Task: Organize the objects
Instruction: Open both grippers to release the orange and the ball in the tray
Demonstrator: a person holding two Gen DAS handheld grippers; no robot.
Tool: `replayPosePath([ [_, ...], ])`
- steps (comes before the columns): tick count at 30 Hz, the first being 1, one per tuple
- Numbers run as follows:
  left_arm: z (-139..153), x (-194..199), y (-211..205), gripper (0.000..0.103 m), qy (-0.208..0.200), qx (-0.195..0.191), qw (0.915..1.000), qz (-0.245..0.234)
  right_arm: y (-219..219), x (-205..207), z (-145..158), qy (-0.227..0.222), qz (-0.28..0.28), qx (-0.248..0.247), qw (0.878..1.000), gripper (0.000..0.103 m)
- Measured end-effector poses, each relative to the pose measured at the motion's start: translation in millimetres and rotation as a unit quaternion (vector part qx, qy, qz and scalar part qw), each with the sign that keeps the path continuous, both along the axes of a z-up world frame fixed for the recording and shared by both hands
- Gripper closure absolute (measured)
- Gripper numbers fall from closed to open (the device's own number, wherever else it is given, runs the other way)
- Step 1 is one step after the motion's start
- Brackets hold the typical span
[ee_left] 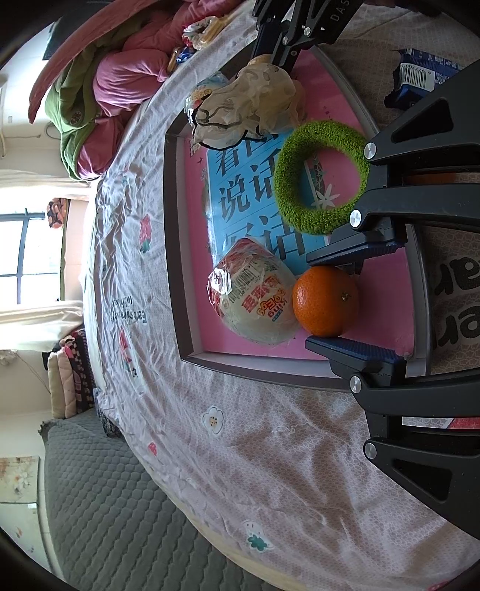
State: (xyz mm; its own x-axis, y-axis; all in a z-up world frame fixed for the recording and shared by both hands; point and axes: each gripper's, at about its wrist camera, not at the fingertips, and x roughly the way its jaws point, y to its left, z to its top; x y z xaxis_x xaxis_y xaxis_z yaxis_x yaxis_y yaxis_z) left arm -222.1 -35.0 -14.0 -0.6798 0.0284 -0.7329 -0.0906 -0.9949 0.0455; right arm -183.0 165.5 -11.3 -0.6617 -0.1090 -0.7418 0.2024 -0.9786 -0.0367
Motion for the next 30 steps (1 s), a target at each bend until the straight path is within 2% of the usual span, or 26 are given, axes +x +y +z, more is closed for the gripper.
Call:
replayPosePath([
  [30,-0.6,1.0,3.4,0.064,0.004,-0.012,0.9999,0.0,-1.0,-4.9,-6.3,-0.007,-0.009,-0.003,1.0,0.068],
])
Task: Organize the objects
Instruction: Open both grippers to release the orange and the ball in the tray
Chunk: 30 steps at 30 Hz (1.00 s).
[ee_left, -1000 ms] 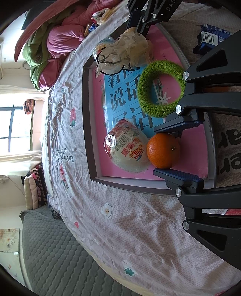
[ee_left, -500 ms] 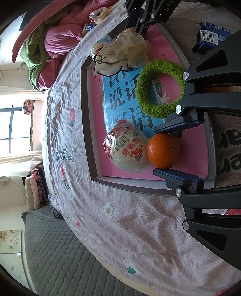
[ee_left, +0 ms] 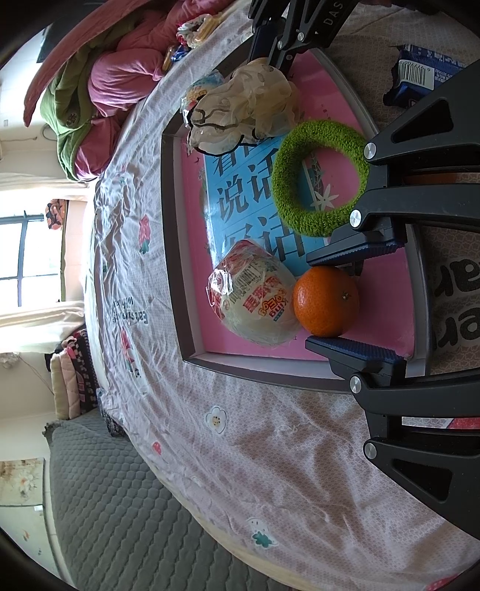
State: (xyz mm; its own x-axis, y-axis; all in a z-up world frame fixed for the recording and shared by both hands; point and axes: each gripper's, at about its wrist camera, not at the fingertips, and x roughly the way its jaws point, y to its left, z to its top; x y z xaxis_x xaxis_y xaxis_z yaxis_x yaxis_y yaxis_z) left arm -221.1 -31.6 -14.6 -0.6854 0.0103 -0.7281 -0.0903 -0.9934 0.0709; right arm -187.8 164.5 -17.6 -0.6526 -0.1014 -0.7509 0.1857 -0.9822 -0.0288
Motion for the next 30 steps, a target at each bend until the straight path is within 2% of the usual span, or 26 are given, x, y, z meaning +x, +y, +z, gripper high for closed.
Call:
replayPosePath([
  [18,-0.9,0.3,1.4,0.062,-0.002,0.002,1.0,0.001,4.4,-1.2,0.5,-0.01,-0.005,-0.004,1.0,0.068],
  [30,0.0,3.1,4.3,0.058,-0.004,0.001,1.0,-0.002,5.2,1.4,3.5,-0.005,-0.008,0.011,1.0,0.061],
])
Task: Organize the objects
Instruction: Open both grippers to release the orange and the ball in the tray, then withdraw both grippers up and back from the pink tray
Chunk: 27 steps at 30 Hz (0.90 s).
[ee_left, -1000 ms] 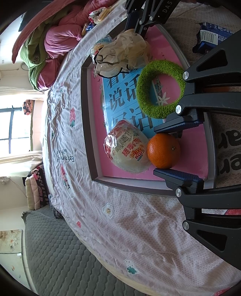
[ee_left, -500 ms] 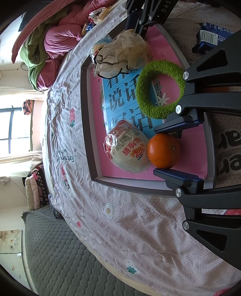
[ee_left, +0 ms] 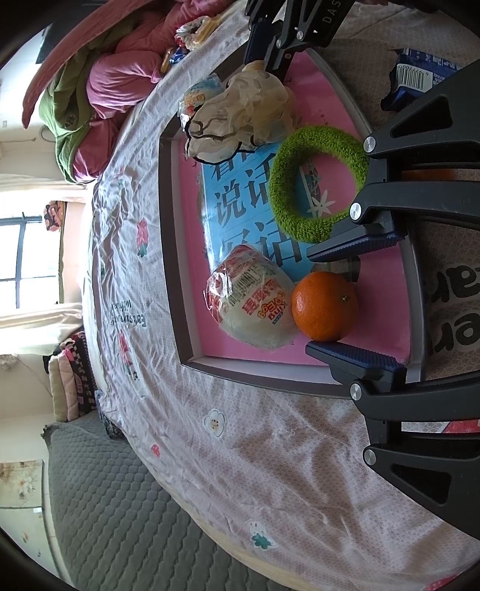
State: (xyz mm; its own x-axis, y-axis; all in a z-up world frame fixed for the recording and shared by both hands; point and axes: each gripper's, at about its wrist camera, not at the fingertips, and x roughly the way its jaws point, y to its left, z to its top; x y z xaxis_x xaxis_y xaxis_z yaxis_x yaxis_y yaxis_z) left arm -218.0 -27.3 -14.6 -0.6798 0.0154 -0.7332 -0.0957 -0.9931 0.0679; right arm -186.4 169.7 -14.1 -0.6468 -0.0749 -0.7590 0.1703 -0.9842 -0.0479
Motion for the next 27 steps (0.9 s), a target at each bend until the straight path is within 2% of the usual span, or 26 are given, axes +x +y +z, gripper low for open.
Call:
replayPosePath([
  [15,5.1,1.8,-3.4,0.053,-0.001,0.021,0.9998,-0.003,-0.3,3.8,5.1,0.011,-0.003,0.004,1.0,0.053],
  [27,13.1,2.5,-14.4,0.051,0.006,0.037,0.9993,0.005,0.4,6.3,10.5,0.022,-0.003,0.004,1.0,0.052],
])
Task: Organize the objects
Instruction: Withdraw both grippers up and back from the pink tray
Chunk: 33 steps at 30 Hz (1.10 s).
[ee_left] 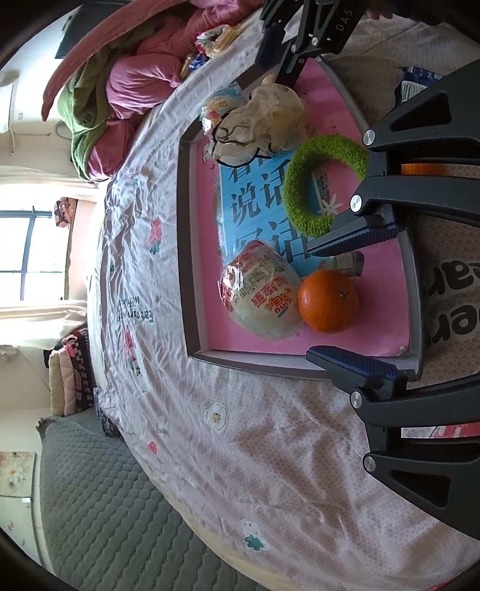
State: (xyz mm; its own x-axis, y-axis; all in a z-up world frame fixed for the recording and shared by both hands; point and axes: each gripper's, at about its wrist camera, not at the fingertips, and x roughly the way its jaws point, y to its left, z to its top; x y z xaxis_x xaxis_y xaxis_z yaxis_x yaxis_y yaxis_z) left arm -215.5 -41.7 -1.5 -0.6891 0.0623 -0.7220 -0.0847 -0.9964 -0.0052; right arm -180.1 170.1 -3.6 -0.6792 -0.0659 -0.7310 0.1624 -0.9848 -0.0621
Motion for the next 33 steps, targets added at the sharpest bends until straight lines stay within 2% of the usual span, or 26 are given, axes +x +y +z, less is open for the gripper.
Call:
replayPosePath([
  [20,13.9,6.9,-8.2,0.047,0.016,0.023,0.9996,0.004,2.0,5.3,13.5,0.031,0.0,-0.012,0.999,0.048],
  [29,20.6,12.5,-9.6,0.047,0.028,0.015,0.9995,0.008,0.7,13.2,26.8,0.065,0.012,-0.025,0.998,0.045],
  [33,24.6,16.5,-9.2,0.044,0.03,0.015,0.9994,0.007,-2.8,19.8,34.5,0.085,0.019,-0.027,0.996,0.043],
])
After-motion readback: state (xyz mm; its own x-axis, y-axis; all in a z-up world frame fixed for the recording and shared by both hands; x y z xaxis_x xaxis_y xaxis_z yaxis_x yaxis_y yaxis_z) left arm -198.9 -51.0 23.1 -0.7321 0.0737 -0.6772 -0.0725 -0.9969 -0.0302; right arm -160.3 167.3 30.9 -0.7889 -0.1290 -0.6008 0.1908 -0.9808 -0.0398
